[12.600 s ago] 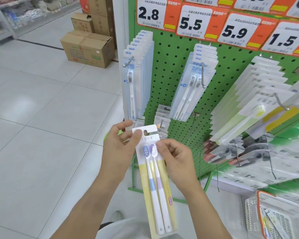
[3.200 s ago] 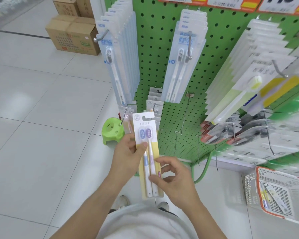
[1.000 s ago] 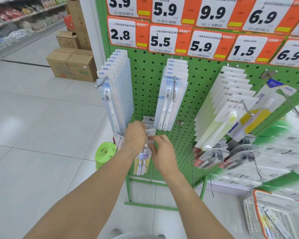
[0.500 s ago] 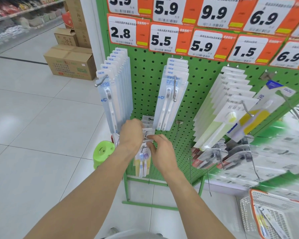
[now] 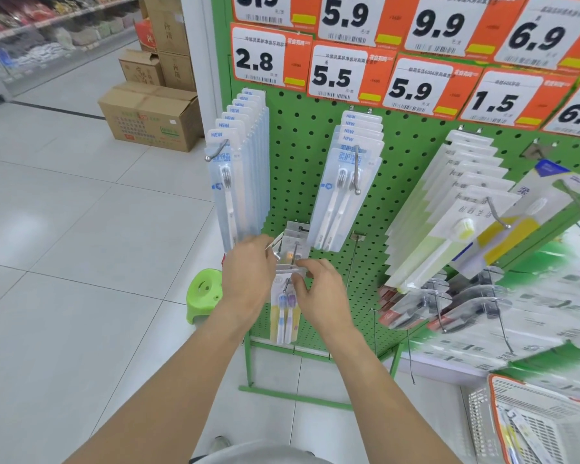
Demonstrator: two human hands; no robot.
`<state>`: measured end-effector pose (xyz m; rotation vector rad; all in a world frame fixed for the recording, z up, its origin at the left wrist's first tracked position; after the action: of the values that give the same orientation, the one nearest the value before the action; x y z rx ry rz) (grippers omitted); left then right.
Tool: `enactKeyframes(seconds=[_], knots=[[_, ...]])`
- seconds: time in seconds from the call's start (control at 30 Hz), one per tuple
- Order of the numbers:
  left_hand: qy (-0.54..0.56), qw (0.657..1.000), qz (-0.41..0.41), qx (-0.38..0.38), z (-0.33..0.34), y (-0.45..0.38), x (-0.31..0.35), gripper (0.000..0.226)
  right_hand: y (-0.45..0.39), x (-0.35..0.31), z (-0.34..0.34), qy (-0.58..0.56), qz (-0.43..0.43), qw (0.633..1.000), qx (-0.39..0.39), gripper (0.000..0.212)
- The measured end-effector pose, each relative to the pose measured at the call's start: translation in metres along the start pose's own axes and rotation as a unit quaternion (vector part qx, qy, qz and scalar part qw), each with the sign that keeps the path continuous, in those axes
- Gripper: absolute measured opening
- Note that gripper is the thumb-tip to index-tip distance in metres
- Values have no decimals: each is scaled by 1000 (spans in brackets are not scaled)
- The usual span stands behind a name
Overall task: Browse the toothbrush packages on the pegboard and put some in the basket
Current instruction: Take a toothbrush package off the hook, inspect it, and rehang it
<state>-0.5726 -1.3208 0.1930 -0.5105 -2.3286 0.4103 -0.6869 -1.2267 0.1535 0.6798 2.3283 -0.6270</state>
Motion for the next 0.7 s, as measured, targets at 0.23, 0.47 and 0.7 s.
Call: enactKeyframes(seconds=[0.23,0.47,0.7], knots=[[86,969,59,223,-29,31,-6,11,2,-1,2,3,15,1000,7,35],[206,939,40,273,-70,37,9,15,3,-2,2,-2,23,1000,13,33],[286,904,14,317,-104,45,12,18,3,-5,1,-1,25,999,22,34]])
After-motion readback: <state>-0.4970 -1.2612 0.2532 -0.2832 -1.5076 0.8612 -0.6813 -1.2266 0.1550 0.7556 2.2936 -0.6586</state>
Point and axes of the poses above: each hand's wrist, its own y-axis away from the middle knuckle, its own z-axis out of the palm, x = y × z, the point moved 4 cm from there along -y, towards the middle knuckle, and after that the axes turned 10 degrees about x, right-handed, at the moved point
